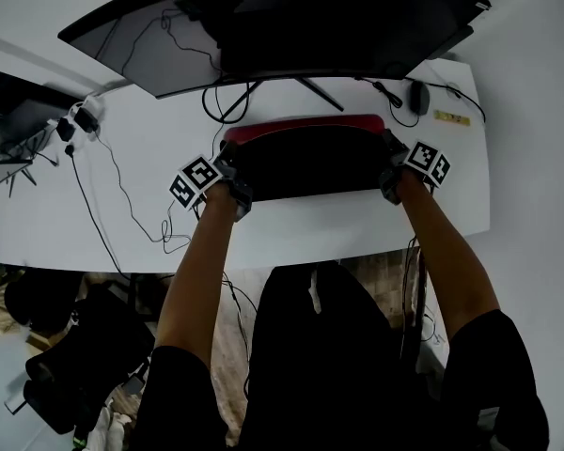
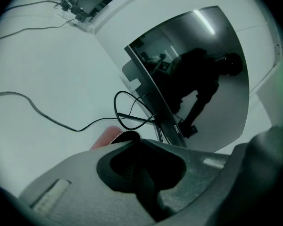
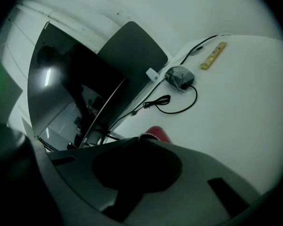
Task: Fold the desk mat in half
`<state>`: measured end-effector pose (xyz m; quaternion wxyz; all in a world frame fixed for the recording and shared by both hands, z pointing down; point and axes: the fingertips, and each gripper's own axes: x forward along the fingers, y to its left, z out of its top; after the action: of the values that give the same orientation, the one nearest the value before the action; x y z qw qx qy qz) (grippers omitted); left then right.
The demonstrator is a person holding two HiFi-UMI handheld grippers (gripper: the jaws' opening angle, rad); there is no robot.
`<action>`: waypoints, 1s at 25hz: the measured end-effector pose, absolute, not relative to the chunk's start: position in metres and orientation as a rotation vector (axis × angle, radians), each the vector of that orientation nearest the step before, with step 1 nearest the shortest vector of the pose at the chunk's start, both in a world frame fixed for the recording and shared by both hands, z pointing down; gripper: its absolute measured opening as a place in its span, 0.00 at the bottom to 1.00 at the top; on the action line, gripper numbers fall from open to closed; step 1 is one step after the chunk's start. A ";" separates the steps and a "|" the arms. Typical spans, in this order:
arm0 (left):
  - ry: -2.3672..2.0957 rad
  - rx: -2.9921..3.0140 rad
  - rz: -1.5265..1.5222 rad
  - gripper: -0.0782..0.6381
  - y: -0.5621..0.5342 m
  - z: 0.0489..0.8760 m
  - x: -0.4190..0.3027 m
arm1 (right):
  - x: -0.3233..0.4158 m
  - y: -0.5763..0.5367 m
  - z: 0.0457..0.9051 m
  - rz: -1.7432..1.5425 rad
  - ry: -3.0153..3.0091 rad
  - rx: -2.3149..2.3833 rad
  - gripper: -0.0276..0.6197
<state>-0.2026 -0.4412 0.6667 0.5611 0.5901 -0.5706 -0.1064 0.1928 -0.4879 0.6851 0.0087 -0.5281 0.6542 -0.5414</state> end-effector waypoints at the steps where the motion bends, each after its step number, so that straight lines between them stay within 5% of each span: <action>1: -1.345 1.390 -0.249 0.15 -0.444 0.668 -0.203 | 0.193 -0.490 0.687 -1.694 2.042 -1.651 0.07; 25: -1.342 1.343 -0.240 0.16 -0.464 0.708 -0.210 | 0.187 -0.513 0.710 -1.694 2.062 -1.690 0.07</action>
<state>-0.2096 -0.4638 0.7084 0.5761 0.5737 -0.5732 -0.1025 0.1869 -0.5128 0.7105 -0.0085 -0.5349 0.6529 -0.5362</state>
